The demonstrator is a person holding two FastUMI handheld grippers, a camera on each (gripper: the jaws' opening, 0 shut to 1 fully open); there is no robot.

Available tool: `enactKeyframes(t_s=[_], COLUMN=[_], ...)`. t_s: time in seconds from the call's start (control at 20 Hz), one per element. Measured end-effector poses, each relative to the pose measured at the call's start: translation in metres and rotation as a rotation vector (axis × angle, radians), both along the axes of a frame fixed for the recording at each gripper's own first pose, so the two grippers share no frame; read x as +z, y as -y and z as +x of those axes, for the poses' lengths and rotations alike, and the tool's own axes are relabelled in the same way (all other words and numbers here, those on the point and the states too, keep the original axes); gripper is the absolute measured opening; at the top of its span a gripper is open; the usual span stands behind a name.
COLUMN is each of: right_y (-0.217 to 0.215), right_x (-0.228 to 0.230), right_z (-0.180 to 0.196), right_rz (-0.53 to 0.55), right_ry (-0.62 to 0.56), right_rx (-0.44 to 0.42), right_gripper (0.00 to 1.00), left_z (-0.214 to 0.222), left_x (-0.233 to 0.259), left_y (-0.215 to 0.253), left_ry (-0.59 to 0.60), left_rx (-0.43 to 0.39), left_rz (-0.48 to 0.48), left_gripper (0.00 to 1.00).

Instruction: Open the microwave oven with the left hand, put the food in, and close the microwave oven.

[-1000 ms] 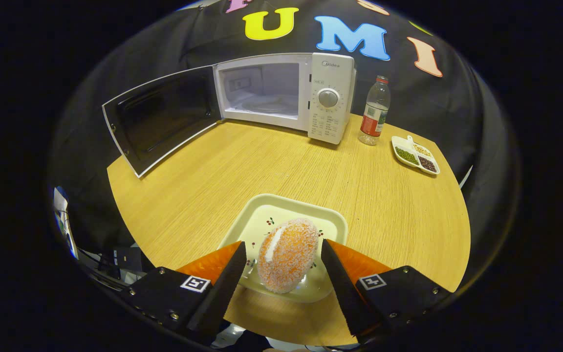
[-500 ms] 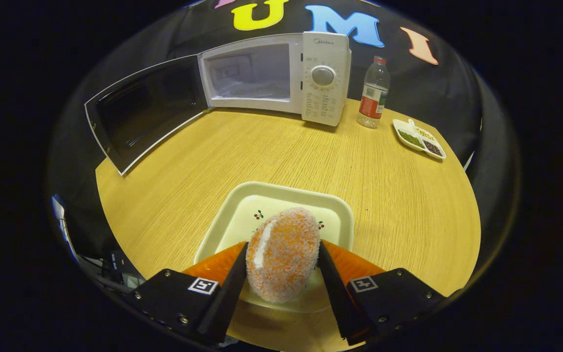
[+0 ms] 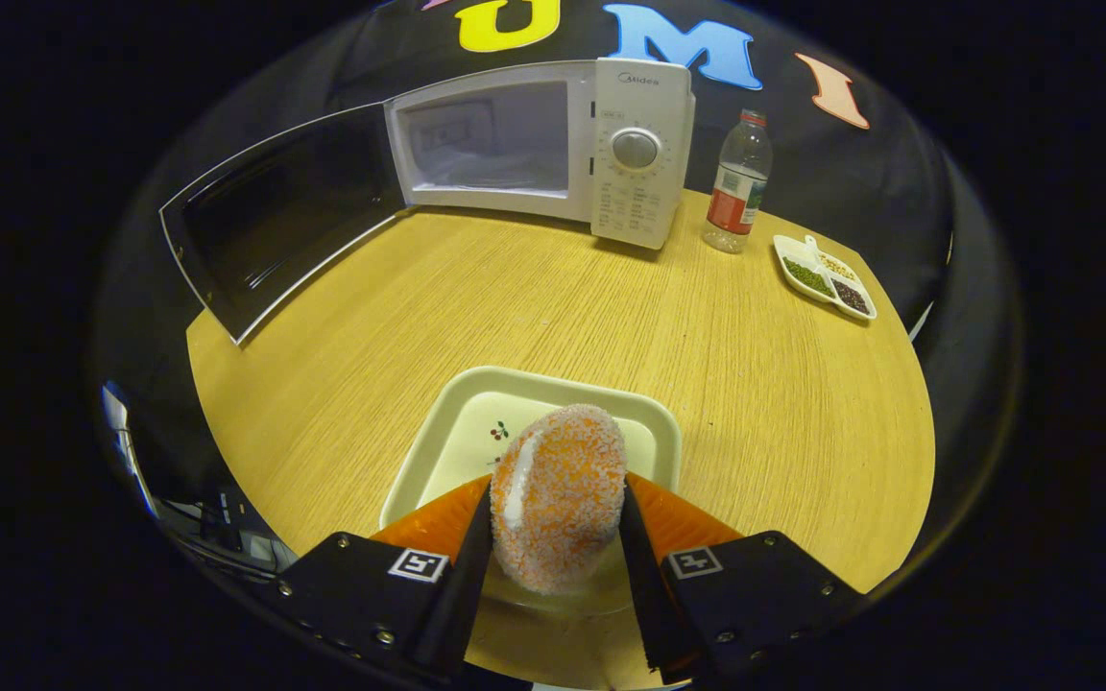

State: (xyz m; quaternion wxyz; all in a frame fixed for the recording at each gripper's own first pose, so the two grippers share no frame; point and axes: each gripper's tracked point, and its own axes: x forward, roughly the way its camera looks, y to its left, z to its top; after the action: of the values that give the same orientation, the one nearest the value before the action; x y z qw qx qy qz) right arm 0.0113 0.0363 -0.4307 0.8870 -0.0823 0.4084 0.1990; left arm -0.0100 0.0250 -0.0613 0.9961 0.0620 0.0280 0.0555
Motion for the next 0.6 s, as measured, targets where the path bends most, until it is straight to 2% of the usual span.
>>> enactKeyframes(t_s=[0.05,0.1,0.2,0.35,0.5,0.6], right_y=[-0.002,-0.005,-0.017,-0.037,-0.067,-0.094], right_x=[0.009,0.022,0.047,0.086,0.123,0.144], right_z=[0.002,0.007,0.019,0.036,0.046,0.052], right_rz=[0.015,0.031,0.068,0.094,0.178,0.265], right_ry=[0.006,0.022,0.062,0.146,0.197,0.207], right_rx=[-0.014,-0.026,-0.034,-0.033,-0.035,-0.036], right_gripper=[0.65,0.68,0.68,0.68,0.65,0.68], left_z=[0.002,0.004,0.005,0.008,0.006,0.004], left_x=[-0.001,-0.003,-0.005,-0.010,-0.010,-0.012], left_y=[-0.003,-0.007,-0.014,-0.023,-0.031,-0.034], left_ry=[0.000,0.002,0.004,0.001,0.003,0.002], left_rx=[-0.002,-0.003,-0.005,-0.010,-0.014,-0.018], left_rz=[-0.006,-0.011,-0.018,-0.035,-0.046,-0.040], left_gripper=[1.00,1.00,0.98,0.99,1.00,1.00])
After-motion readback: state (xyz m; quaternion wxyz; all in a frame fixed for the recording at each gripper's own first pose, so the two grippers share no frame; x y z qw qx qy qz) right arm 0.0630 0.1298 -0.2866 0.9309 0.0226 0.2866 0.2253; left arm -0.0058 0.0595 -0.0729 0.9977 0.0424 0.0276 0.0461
